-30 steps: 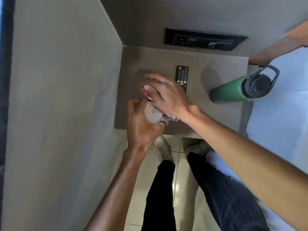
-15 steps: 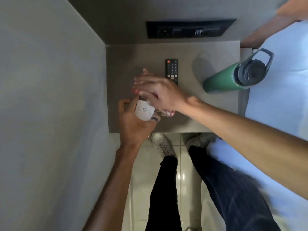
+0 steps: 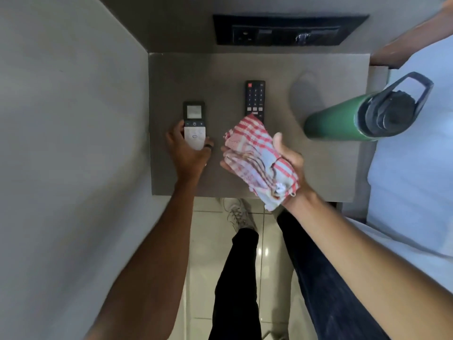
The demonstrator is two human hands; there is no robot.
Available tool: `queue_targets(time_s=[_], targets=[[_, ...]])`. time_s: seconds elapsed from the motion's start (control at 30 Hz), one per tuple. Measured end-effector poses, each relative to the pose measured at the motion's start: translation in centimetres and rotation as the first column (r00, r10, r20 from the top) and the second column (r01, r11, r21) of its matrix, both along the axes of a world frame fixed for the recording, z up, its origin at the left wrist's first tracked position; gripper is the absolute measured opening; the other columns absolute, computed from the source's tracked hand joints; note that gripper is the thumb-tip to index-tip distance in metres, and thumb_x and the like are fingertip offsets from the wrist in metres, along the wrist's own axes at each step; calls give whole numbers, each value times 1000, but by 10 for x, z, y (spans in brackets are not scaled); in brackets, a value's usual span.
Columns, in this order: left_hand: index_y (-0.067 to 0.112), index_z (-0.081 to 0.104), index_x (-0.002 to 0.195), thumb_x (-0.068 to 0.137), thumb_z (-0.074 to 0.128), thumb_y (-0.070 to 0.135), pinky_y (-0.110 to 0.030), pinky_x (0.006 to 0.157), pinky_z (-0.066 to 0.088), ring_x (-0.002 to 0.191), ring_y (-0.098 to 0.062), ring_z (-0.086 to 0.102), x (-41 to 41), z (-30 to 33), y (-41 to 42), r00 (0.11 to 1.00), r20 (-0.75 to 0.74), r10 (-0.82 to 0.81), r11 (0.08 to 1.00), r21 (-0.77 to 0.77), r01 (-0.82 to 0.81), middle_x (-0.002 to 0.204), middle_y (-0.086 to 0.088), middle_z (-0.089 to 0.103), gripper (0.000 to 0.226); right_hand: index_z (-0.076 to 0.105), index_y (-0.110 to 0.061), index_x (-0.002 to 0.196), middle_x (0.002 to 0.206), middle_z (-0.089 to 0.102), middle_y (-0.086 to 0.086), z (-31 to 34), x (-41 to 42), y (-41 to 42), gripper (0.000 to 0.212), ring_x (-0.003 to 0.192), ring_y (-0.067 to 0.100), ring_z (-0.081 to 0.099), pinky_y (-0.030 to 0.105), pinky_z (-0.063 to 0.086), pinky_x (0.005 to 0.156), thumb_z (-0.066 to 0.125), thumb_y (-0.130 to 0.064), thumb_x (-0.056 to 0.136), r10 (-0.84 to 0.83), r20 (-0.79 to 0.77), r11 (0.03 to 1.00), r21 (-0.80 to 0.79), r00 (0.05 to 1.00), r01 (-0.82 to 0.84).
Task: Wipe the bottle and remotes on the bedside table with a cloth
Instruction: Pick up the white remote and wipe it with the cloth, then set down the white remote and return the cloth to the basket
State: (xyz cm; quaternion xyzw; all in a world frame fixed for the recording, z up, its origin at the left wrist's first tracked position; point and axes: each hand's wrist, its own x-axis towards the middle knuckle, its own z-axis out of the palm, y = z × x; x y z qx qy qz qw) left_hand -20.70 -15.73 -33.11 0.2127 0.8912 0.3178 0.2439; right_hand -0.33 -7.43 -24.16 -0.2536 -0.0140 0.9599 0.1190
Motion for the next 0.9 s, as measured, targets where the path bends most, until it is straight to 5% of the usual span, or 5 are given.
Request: queue_targets(time_s=[0.2,0.4,0.5,0.6,0.9], targets=[[4,49,147,87,72,49,-50,104,56,128,-35,57,17,46,-2,999,-15,36,997,62,-35,142,-21,53,79,67,6,129,127,71,23,42,10,-3,54,121,37,67,46,49,115,51,-27,90,-60,172,991,-104,983,79],[38,67,111,102,47,61,-22,76,57,94,-4,71,106,246,24,823,468,-320,942,252,223,101,17,75,32,78,-3,114,111,79,19,165,62,16,35,100,33,77,42,62,95,59,-20,91,-131,380,989,-12,916,146],[30,66,106,100,62,39,-22,68,53,77,-1,65,164,312,66,760,483,-435,900,239,363,83,17,70,12,74,-13,118,115,78,14,224,120,43,33,111,34,74,46,59,101,67,-26,88,-237,641,939,345,730,2],[13,66,114,87,59,21,-17,68,53,75,6,63,223,346,127,702,452,-550,833,247,494,88,18,69,29,74,-31,112,93,80,-17,262,196,73,21,81,-1,73,11,55,68,72,-30,91,-439,711,796,592,550,-130],[5,63,130,96,67,24,-48,90,58,109,-45,67,418,315,317,478,144,-867,487,42,872,127,-22,64,39,73,-25,101,83,74,-14,204,378,203,17,76,1,63,19,51,70,69,-12,89,-669,735,707,676,111,-210]])
